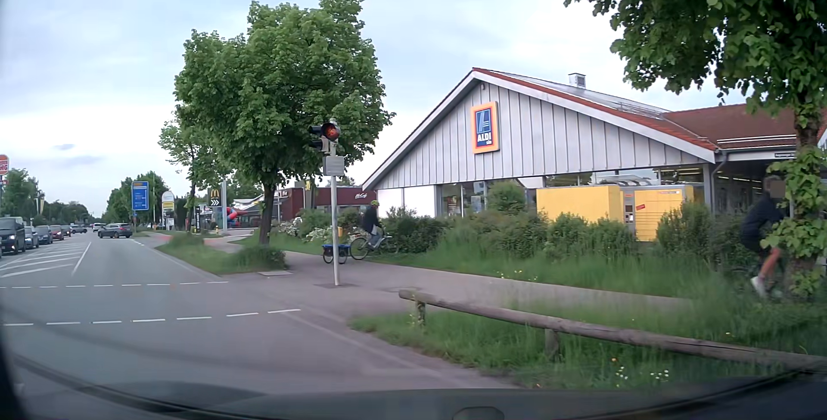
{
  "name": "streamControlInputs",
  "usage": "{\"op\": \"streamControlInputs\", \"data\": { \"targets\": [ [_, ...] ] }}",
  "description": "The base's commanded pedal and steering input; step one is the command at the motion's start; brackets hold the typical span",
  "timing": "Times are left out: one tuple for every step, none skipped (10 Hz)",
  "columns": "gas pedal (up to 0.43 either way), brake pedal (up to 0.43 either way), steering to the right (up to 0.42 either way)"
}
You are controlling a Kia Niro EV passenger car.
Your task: Follow the waypoints while adhering to traffic rules and regulations
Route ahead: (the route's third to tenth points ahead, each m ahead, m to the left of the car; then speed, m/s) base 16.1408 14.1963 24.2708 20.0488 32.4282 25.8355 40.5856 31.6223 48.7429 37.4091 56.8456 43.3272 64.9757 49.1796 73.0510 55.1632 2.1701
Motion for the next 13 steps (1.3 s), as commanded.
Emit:
{"op": "streamControlInputs", "data": {
  "targets": [
    [0.000,0.207,-0.488],
    [0.000,0.207,-0.490],
    [0.000,0.213,-0.490],
    [0.000,0.220,-0.490],
    [0.000,0.220,-0.490],
    [0.000,0.220,-0.491],
    [0.000,0.220,-0.491],
    [0.000,0.220,-0.491],
    [0.000,0.220,-0.491],
    [0.000,0.220,-0.492],
    [0.000,0.220,-0.492],
    [0.000,0.220,-0.492],
    [0.000,0.220,-0.492]
  ]
}}
